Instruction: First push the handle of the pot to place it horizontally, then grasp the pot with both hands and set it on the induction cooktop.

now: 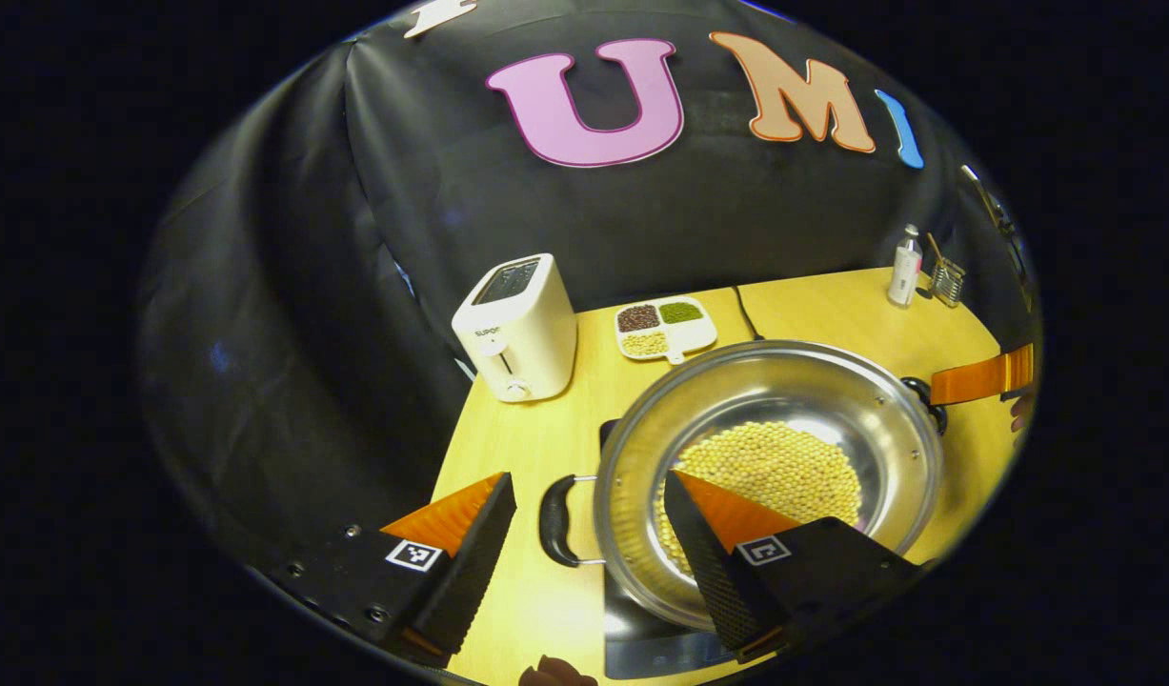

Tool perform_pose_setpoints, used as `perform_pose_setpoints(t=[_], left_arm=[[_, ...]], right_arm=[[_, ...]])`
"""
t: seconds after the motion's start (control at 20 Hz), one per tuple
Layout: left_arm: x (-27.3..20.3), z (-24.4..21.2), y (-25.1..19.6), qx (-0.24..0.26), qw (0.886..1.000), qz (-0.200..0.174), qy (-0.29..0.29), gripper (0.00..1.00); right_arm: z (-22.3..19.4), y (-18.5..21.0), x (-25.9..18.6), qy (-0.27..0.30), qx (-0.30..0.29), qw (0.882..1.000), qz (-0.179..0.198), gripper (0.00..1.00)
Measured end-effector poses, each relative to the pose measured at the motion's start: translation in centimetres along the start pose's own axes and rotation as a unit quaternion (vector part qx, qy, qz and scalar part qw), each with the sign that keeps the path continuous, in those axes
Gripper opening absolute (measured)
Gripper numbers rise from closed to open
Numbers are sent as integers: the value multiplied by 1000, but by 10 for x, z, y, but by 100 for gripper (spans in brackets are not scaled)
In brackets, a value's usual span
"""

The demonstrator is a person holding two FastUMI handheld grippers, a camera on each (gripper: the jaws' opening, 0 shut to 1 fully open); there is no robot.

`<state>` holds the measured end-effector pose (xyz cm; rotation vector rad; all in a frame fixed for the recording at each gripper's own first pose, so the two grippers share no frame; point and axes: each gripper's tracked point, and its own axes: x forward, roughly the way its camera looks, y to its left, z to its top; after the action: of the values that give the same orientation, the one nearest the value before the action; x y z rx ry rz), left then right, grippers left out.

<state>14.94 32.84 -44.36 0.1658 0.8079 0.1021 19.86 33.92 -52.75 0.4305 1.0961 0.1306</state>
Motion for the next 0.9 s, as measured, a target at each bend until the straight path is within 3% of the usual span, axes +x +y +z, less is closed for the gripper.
perform_pose_setpoints(t=[0.25,0.3,0.45,0.6,0.9], left_arm=[[-25,10,-70,-28,999,-23,-2,96],[-33,10,-84,-33,999,-25,-1,96],[-56,18,-118,-44,999,-28,-9,96],[-81,33,-153,-63,996,-56,-13,96],[-138,106,-168,-81,988,-86,-102,96]], right_arm=[[2,-51,-35,-11,-11,1000,2,99],[2,-62,-41,-14,-17,1000,2,94],[6,-90,-62,-30,-24,999,7,99],[18,-111,-88,-55,-12,998,5,99],[57,-106,-172,-150,-27,988,2,98]])
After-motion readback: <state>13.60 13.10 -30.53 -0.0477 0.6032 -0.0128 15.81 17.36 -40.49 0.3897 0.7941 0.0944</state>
